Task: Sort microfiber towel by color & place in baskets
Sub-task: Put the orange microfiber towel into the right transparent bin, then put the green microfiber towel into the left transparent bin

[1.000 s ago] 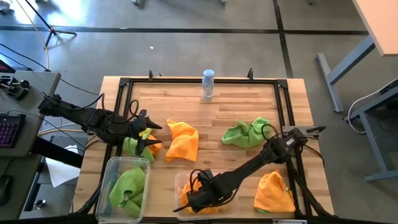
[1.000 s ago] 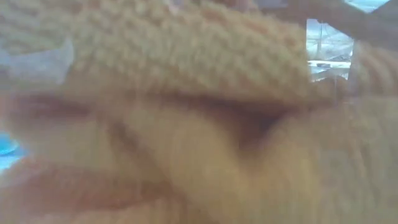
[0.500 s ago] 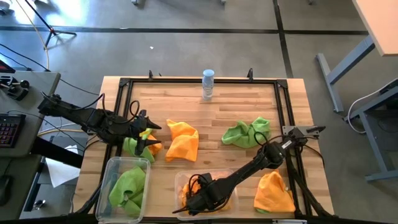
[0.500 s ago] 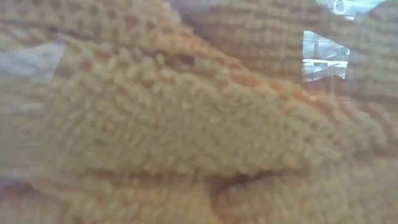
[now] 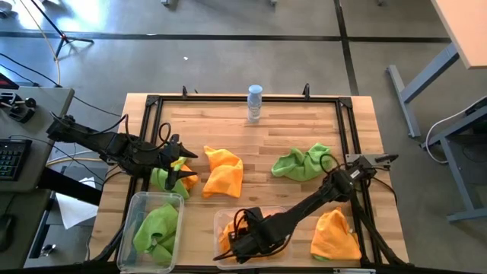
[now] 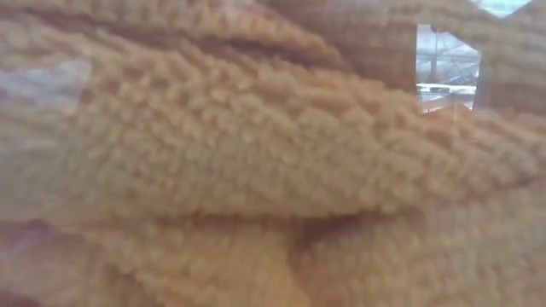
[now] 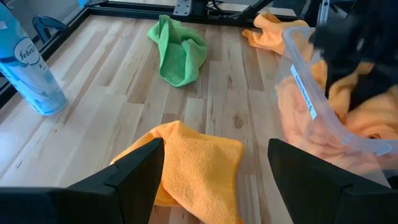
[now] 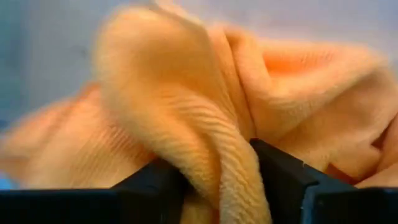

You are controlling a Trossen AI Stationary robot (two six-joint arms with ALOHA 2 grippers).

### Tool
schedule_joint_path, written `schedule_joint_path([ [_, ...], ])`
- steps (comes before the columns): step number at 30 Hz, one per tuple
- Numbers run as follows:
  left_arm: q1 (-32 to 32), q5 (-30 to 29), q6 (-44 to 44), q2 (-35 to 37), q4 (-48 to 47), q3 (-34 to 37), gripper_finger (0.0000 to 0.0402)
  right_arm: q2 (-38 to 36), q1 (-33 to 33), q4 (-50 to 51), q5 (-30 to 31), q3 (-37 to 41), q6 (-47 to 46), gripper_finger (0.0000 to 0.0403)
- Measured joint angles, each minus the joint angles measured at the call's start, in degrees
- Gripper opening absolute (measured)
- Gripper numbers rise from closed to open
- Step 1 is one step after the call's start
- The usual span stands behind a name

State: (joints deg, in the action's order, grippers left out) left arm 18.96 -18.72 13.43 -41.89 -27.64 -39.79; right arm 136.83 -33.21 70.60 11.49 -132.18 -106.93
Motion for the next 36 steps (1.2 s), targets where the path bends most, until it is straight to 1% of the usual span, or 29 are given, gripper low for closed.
schedule_joint_path([
  [4,0.0,0.0,0.0,0.0,0.0,0.0,0.0273,-4.5,-1.1,0.9,8.4,0.0,0.9,0.0174],
  [9,0.0,0.0,0.0,0.0,0.0,0.0,0.0273,-9.1,-2.3,1.5,14.8,0.0,4.5,0.0174],
  [12,0.0,0.0,0.0,0.0,0.0,0.0,0.0273,-10.6,-3.0,2.0,20.6,0.0,6.9,0.0174],
  [14,0.0,0.0,0.0,0.0,0.0,0.0,0.0273,-11.1,-3.0,2.6,22.7,-0.1,10.0,0.0174],
  [17,0.0,0.0,0.0,0.0,0.0,0.0,0.0273,-11.2,-2.6,3.5,22.7,-0.1,14.7,0.0174],
  [20,0.0,0.0,0.0,0.0,0.0,0.0,0.0273,-11.2,-1.7,4.4,22.4,-0.1,15.5,0.0173],
  [22,0.0,0.0,0.0,0.0,0.0,0.0,0.0273,-11.2,-0.8,7.1,22.4,-0.1,16.6,0.0167],
  [24,-0.1,-0.7,0.0,0.0,0.0,0.0,0.0273,-11.4,0.3,13.5,22.3,-0.1,18.0,0.0149],
  [26,-0.1,-2.4,0.0,0.0,0.0,0.0,0.0273,-12.3,1.6,19.5,20.9,-0.1,18.1,0.0119],
  [27,-0.1,-3.3,0.0,0.0,0.0,0.0,0.0273,-12.9,2.4,20.0,20.4,0.0,19.3,0.0100],
  [30,-0.2,-6.0,-0.1,0.0,0.1,0.0,0.0273,-15.2,5.2,18.4,21.4,0.3,30.1,0.0033],
  [31,-0.4,-6.8,-0.1,0.0,0.1,0.0,0.0273,-15.7,6.4,18.6,21.5,0.3,32.7,0.0017],
  [32,-0.6,-7.6,-0.1,0.0,0.0,0.0,0.0273,-15.9,7.6,19.5,21.5,0.3,34.6,0.0009],
  [36,-2.1,-9.0,-0.6,0.0,0.0,0.0,0.0273,-16.6,13.3,18.0,20.1,1.6,45.5,0.0016],
])
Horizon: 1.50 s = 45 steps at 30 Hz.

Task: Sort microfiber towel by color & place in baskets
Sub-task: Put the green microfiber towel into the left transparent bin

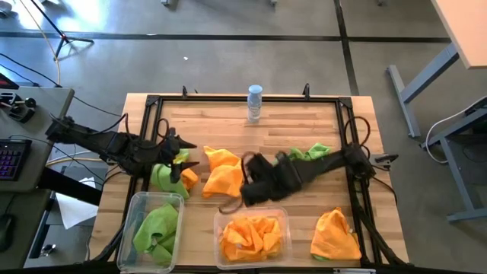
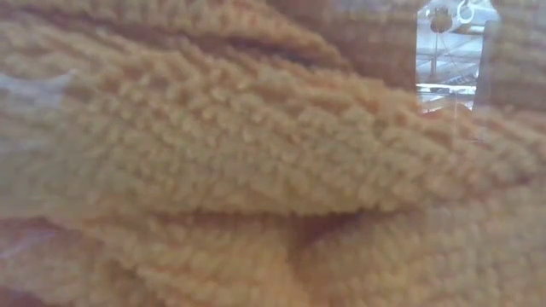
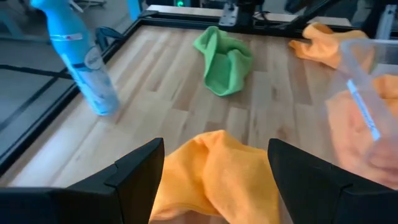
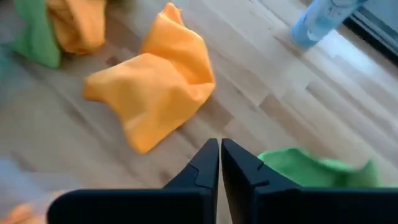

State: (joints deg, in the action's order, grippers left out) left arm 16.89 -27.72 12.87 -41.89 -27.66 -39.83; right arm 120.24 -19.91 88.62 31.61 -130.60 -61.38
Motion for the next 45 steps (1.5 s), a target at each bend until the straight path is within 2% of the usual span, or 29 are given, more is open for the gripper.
schedule_joint_path([
  [4,-2.0,-0.1,-2.0,0.0,0.1,0.0,0.0273,-0.1,6.0,-3.8,-5.3,4.1,9.3,0.0003],
  [11,-6.1,-0.1,-5.7,0.0,-0.1,0.0,0.0273,0.0,13.3,-20.3,-15.9,12.5,23.9,0.0001],
  [16,-8.3,-1.6,-2.5,0.0,-3.0,0.0,0.0273,0.0,16.1,-28.7,-23.5,19.4,30.6,0.0001],
  [21,-9.7,-1.6,0.7,0.0,-6.2,0.0,0.0273,-1.7,17.6,-34.2,-26.4,26.0,35.7,0.0000],
  [24,-10.3,-1.6,3.3,0.0,-6.4,0.0,0.0273,-6.8,19.0,-42.9,-29.3,33.7,38.4,0.0000],
  [28,-11.0,-2.4,4.4,-0.4,-6.2,0.0,0.0273,-16.4,21.8,-54.6,-32.3,48.1,40.5,0.0000],
  [33,-12.3,-3.2,12.7,-4.2,-7.9,-1.5,0.0273,-30.4,24.5,-63.4,-35.9,65.0,41.6,0.0000],
  [40,-14.3,-2.6,24.4,-18.5,-25.0,-12.8,0.0265,-46.5,26.1,-64.4,-36.5,78.9,42.3,0.0000],
  [45,-17.3,3.5,33.0,-29.3,-39.1,-20.8,0.0264,-54.7,26.0,-64.3,-36.6,85.3,44.0,0.0000],
])
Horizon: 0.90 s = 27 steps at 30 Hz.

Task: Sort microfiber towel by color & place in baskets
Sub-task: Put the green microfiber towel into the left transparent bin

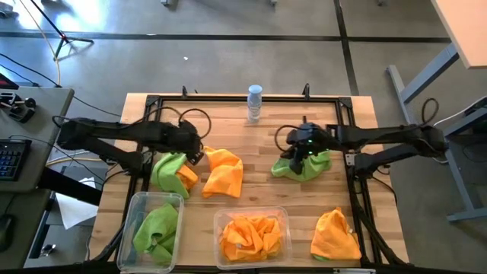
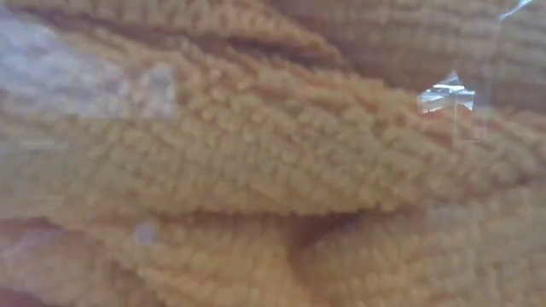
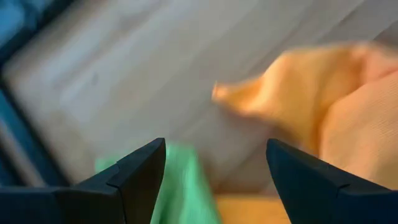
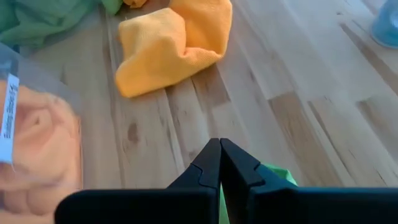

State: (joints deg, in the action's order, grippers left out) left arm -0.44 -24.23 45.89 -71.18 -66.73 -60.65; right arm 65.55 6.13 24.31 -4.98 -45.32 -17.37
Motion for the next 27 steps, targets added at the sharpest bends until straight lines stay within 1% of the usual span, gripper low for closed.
schedule_joint_path([
  [4,-3.0,7.7,4.1,-7.1,-7.4,-2.5,0.0264,-4.6,0.0,0.0,0.0,4.1,0.9,0.0000],
  [6,-4.1,11.4,4.7,-10.0,-8.6,-2.3,0.0264,-6.3,0.0,0.0,0.0,5.6,0.9,0.0000],
  [8,-5.0,13.5,4.3,-13.0,-8.6,-1.8,0.0264,-7.6,0.0,0.1,-1.1,6.8,1.2,0.0000],
  [10,-5.5,13.7,3.0,-15.8,-9.0,-1.3,0.0264,-8.3,0.0,0.4,-2.4,7.3,1.9,0.0000],
  [13,-6.4,14.0,3.1,-19.9,-11.3,-1.2,0.0264,-8.7,0.0,0.5,-2.8,7.3,2.8,0.0000],
  [17,-7.3,17.4,2.8,-24.1,-14.1,-1.2,0.0264,-8.7,0.0,0.7,-2.8,7.3,3.1,0.0000],
  [22,-7.8,17.6,-0.8,-27.7,-14.0,-1.1,0.0264,-8.7,0.0,0.7,-3.2,7.3,3.1,0.0000],
  [27,-9.3,17.6,-0.3,-29.2,-13.9,2.1,0.0264,-8.7,-0.1,0.7,-3.2,7.3,4.0,0.0000],
])
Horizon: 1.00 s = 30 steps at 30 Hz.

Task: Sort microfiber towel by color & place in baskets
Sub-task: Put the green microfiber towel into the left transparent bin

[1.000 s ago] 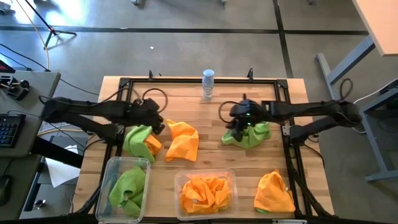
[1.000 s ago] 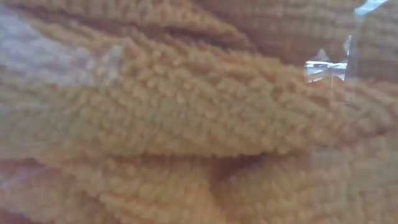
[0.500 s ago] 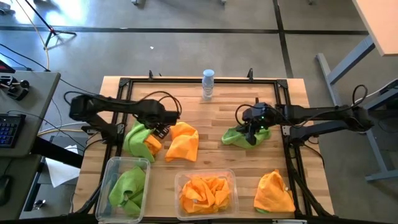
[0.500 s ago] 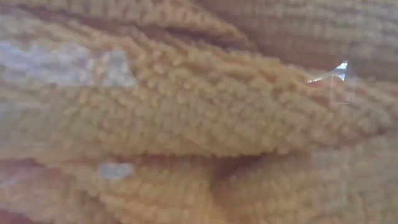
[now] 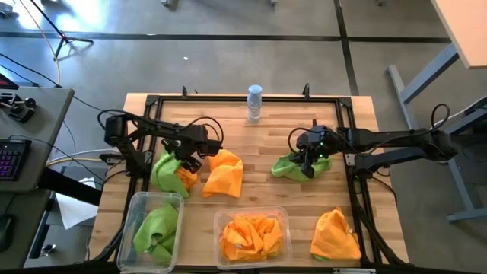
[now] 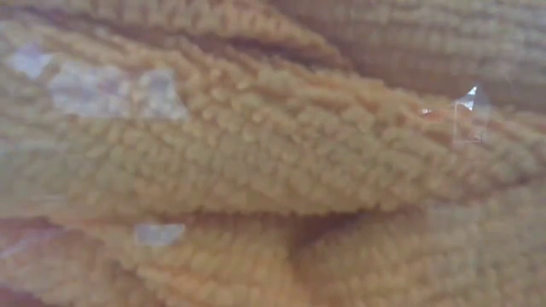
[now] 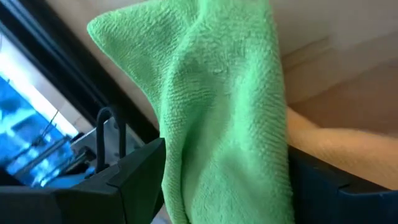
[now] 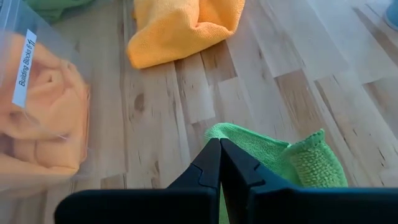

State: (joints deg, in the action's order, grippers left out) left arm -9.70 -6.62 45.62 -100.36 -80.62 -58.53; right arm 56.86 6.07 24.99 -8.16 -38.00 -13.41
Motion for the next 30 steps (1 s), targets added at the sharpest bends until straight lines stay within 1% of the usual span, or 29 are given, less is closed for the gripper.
schedule_joint_path([
  [4,-0.5,0.6,1.8,0.1,0.1,3.5,0.0257,0.0,0.0,0.0,0.0,0.0,0.4,0.0000],
  [6,-0.5,0.6,2.9,0.3,0.1,4.4,0.0241,0.0,0.0,0.0,0.0,0.0,0.5,0.0000],
  [8,-0.5,0.6,3.5,0.3,0.1,4.6,0.0216,0.0,0.0,0.0,0.0,0.0,0.7,0.0000],
  [11,-0.5,0.7,3.8,0.3,0.0,4.1,0.0163,0.0,0.0,0.0,0.0,0.0,1.5,0.0000],
  [14,-0.5,0.6,4.3,0.3,-1.4,2.7,0.0096,0.0,0.0,0.0,0.2,0.0,2.0,0.0000],
  [17,-0.2,-1.5,4.3,1.2,-4.2,0.0,0.0026,0.0,0.0,0.0,1.8,0.0,2.2,0.0000],
  [18,0.1,-2.5,4.6,2.0,-4.9,-1.1,0.0014,0.0,0.0,0.0,2.1,0.0,2.3,0.0000],
  [19,0.2,-3.6,5.1,2.9,-5.6,-2.0,0.0008,0.0,0.0,0.0,2.2,0.0,2.7,0.0000],
  [21,0.5,-5.5,6.5,5.3,-7.5,-4.6,0.0013,0.0,0.0,0.0,2.3,0.0,3.4,0.0000],
  [25,0.9,-6.8,9.7,11.7,-9.5,-9.7,0.0005,0.0,0.0,-0.1,2.4,0.0,3.4,0.0000],
  [30,3.9,-10.0,14.4,20.5,-9.5,-17.2,0.0002,0.0,0.0,-0.1,2.7,0.0,3.4,0.0000],
])
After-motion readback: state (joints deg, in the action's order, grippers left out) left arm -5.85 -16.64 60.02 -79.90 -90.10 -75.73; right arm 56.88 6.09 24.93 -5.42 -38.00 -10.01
